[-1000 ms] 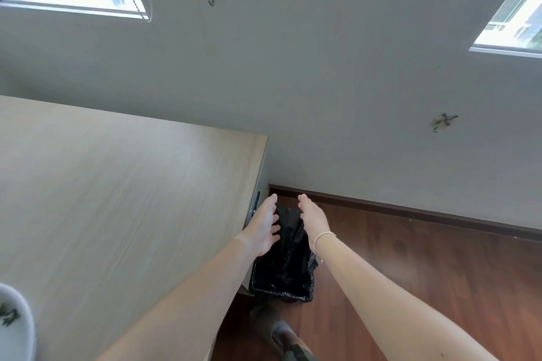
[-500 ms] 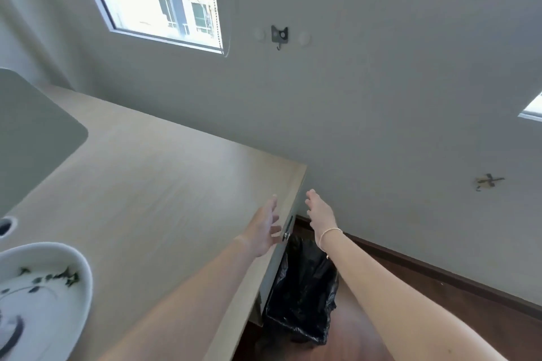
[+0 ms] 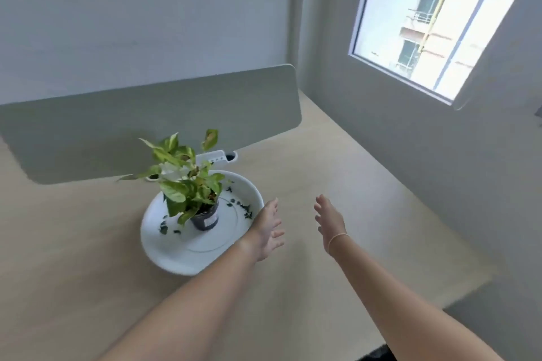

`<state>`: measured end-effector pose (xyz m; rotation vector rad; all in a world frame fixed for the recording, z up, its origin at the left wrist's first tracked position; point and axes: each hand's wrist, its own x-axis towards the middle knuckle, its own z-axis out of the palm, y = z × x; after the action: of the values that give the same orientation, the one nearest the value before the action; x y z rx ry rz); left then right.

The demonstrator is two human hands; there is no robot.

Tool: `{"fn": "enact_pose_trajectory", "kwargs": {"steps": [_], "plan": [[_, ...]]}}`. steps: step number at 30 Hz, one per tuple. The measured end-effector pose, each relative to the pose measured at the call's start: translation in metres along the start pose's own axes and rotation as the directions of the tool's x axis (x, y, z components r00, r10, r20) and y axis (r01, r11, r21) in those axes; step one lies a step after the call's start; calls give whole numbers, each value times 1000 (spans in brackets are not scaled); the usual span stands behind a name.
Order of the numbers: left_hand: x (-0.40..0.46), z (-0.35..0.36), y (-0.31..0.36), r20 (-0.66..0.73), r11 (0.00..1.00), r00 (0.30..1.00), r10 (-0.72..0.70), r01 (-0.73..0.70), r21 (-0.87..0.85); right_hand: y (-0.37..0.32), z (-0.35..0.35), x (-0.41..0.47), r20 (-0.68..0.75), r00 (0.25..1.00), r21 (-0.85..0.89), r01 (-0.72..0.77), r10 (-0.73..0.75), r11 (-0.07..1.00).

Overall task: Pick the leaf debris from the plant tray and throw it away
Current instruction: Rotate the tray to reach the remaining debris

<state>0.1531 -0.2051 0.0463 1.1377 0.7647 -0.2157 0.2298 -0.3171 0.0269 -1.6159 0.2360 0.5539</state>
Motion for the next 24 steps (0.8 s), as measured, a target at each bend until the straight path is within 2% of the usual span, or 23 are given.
{"fn": "enact_pose_trajectory", "kwargs": {"steps": [4, 7, 12, 18, 24], "plan": [[-24, -66, 0, -182, 990, 983, 25, -51, -135, 6, 66, 9, 167, 986, -137, 4, 19, 991], [-40, -106, -8, -313, 974, 949, 34, -102, -204, 8, 100, 6, 236, 971, -168, 3, 38, 986], [-57, -142, -24, -507, 947, 862, 6, -167, -273, 12, 124, 10, 169, 985, -244, 75, -34, 967], [-62, -151, -40, -605, 944, 796, -19, -185, -273, 10, 127, 26, 122, 992, -307, 58, -21, 950], [-50, -155, -40, -766, 946, 642, 5, -252, -205, 14, 128, 36, 135, 991, -352, 24, 25, 936]]}}
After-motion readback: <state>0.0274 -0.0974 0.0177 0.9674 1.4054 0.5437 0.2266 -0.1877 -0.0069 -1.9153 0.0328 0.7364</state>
